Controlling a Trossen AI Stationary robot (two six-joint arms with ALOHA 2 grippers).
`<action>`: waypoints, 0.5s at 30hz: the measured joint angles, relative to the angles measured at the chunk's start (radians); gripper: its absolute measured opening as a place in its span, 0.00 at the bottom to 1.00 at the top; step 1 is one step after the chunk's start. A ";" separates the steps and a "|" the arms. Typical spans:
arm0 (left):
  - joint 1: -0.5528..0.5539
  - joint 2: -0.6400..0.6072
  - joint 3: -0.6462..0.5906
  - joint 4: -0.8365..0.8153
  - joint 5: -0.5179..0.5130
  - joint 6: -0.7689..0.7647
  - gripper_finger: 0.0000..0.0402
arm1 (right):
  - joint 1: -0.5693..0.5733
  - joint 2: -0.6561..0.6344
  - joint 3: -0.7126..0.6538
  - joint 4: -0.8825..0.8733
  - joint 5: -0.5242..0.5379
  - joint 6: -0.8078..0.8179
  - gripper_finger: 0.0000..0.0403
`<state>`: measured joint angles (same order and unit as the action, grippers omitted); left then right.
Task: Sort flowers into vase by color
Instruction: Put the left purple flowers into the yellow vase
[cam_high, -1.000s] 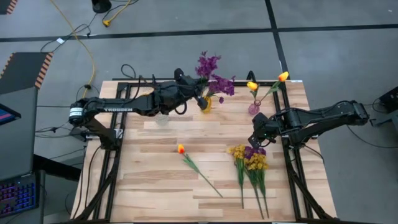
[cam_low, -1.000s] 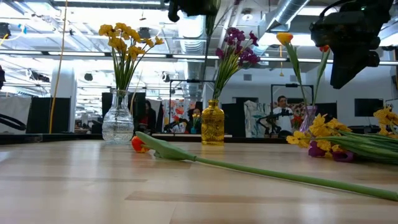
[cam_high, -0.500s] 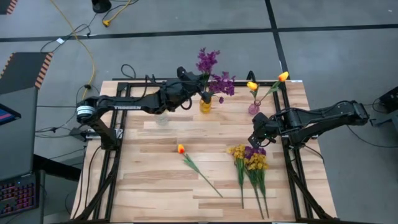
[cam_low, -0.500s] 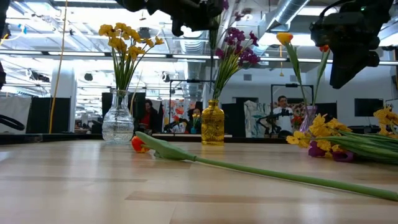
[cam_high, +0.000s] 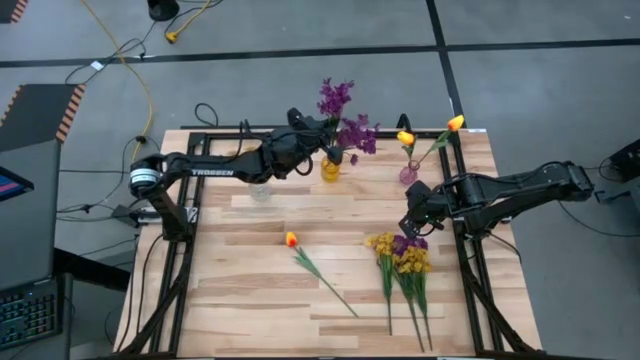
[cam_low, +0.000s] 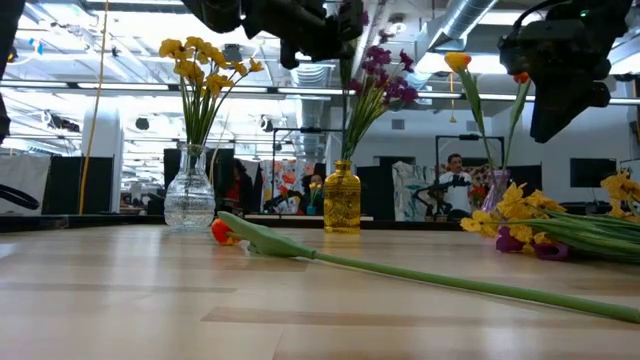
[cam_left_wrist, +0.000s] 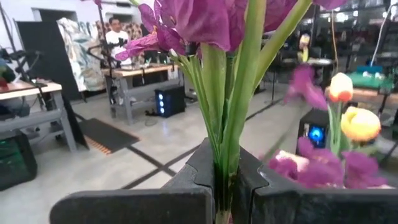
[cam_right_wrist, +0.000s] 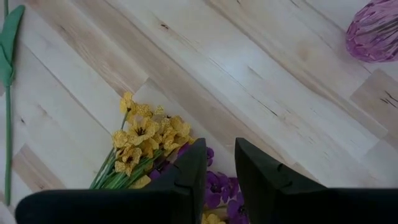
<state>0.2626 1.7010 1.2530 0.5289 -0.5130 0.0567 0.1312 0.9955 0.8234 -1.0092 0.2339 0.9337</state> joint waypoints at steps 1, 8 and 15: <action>0.000 0.008 0.000 0.020 -0.001 0.002 0.00 | -0.001 0.000 0.000 0.000 0.000 0.000 0.28; 0.000 0.035 0.000 0.013 -0.022 0.023 0.00 | -0.001 0.000 0.000 -0.001 0.000 0.000 0.28; -0.002 0.036 0.000 0.004 -0.022 -0.006 0.01 | -0.001 0.000 0.000 0.000 0.000 0.000 0.28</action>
<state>0.2607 1.7374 1.2533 0.5326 -0.5346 0.0505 0.1305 0.9958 0.8234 -1.0096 0.2340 0.9334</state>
